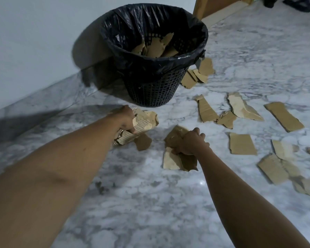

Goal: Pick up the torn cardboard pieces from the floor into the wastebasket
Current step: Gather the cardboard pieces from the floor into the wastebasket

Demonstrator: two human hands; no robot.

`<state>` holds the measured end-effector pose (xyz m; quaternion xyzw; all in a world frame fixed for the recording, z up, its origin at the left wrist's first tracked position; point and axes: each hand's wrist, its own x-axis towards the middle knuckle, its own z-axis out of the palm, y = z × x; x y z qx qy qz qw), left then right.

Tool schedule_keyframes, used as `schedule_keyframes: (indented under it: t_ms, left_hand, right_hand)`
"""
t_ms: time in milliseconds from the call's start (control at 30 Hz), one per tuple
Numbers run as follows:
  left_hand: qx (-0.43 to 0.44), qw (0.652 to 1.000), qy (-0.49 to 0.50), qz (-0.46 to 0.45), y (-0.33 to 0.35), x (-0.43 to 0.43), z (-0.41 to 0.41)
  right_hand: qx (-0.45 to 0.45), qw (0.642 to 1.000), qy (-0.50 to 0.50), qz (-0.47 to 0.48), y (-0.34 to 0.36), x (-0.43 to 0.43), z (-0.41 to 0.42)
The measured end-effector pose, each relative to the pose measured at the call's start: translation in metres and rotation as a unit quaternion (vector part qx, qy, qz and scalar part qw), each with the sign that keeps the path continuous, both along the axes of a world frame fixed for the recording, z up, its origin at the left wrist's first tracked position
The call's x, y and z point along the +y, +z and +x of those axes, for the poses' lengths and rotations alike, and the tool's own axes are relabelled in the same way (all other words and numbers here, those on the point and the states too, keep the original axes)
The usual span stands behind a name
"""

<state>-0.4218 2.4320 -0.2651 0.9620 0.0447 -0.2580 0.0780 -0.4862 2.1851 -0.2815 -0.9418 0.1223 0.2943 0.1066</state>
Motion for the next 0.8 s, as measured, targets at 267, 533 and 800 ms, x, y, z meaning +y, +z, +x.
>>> schedule_keyframes:
  t_ms: [267, 533, 800]
  left_hand:
    - [0.013, 0.999, 0.01, -0.031, -0.004, -0.002, -0.038]
    - [0.084, 0.992, 0.053, -0.084, -0.012, -0.001, -0.088]
    - [0.061, 0.981, 0.017, -0.185, 0.013, -0.021, -0.11]
  right_hand:
    - [-0.014, 0.997, 0.071, -0.014, 0.011, 0.013, -0.006]
    - [-0.066, 0.995, 0.064, 0.041, 0.01, 0.021, -0.047]
    - [-0.179, 0.892, -0.311, 0.275, 0.014, -0.028, -0.08]
